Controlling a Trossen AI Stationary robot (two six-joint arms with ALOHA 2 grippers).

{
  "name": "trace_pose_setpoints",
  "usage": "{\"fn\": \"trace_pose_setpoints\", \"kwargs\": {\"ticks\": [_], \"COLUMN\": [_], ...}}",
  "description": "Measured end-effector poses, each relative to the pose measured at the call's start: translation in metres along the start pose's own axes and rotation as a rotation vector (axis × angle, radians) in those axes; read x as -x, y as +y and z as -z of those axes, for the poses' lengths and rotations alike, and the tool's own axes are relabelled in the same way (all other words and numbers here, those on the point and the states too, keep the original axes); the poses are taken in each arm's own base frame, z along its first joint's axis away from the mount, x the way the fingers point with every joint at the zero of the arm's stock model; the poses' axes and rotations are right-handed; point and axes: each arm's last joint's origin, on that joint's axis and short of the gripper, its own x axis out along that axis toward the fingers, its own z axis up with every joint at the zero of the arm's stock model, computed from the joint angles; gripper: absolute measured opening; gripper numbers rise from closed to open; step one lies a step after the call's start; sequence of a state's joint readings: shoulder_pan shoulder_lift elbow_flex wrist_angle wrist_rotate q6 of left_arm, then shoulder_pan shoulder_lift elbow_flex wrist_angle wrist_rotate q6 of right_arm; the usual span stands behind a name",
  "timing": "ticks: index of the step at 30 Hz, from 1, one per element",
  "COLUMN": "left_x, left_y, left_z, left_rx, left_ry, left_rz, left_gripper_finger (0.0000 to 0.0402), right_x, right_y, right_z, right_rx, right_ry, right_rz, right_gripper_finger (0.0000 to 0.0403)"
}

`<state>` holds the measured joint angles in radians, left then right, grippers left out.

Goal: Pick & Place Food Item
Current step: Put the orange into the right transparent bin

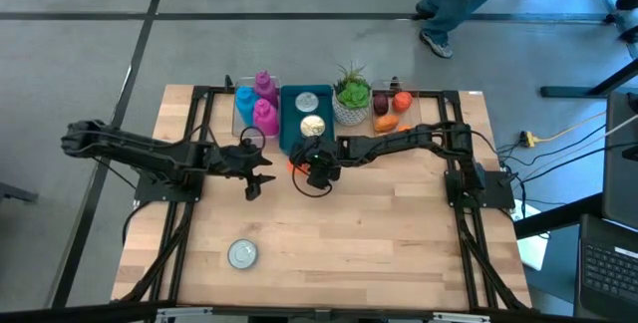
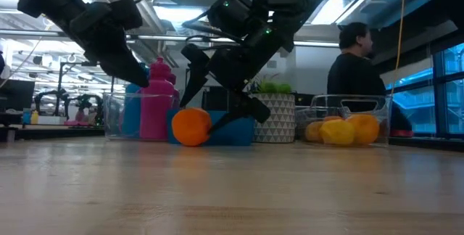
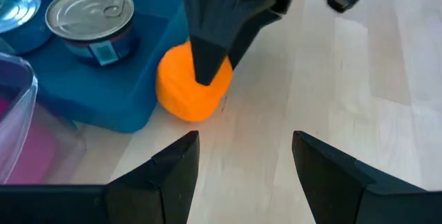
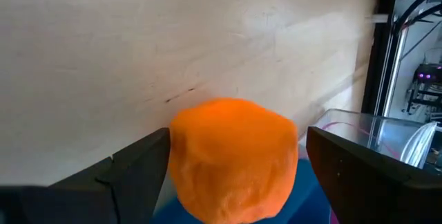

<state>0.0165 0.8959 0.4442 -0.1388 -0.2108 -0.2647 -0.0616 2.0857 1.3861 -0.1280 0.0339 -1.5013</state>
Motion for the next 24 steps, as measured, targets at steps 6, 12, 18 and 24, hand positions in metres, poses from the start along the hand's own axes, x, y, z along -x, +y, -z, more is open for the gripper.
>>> {"fn": "trace_pose_setpoints", "kwargs": {"ticks": [6, 12, 18, 24], "left_x": [-0.006, -0.012, -0.028, -0.043], "left_y": [0.003, 0.001, 0.002, 0.007], "left_z": [0.000, -0.002, 0.004, 0.004], "left_rx": [0.015, 0.016, 0.014, 0.006], "left_ry": [0.018, 0.006, 0.065, 0.062], "left_rz": [0.008, 0.062, 0.048, 0.049], "left_gripper_finger": [0.0224, 0.0224, 0.0223, 0.0223], "right_x": [0.000, 0.000, 0.000, -0.001], "right_y": [0.000, 0.000, -0.001, -0.001], "right_z": [0.002, 0.008, 0.013, 0.014], "right_rx": [-0.004, -0.055, -0.075, -0.076], "right_ry": [0.005, 0.015, 0.030, 0.031], "right_rz": [0.000, 0.001, 0.002, 0.001], "right_gripper_finger": [0.0334, 0.0334, 0.0334, 0.0334]}}
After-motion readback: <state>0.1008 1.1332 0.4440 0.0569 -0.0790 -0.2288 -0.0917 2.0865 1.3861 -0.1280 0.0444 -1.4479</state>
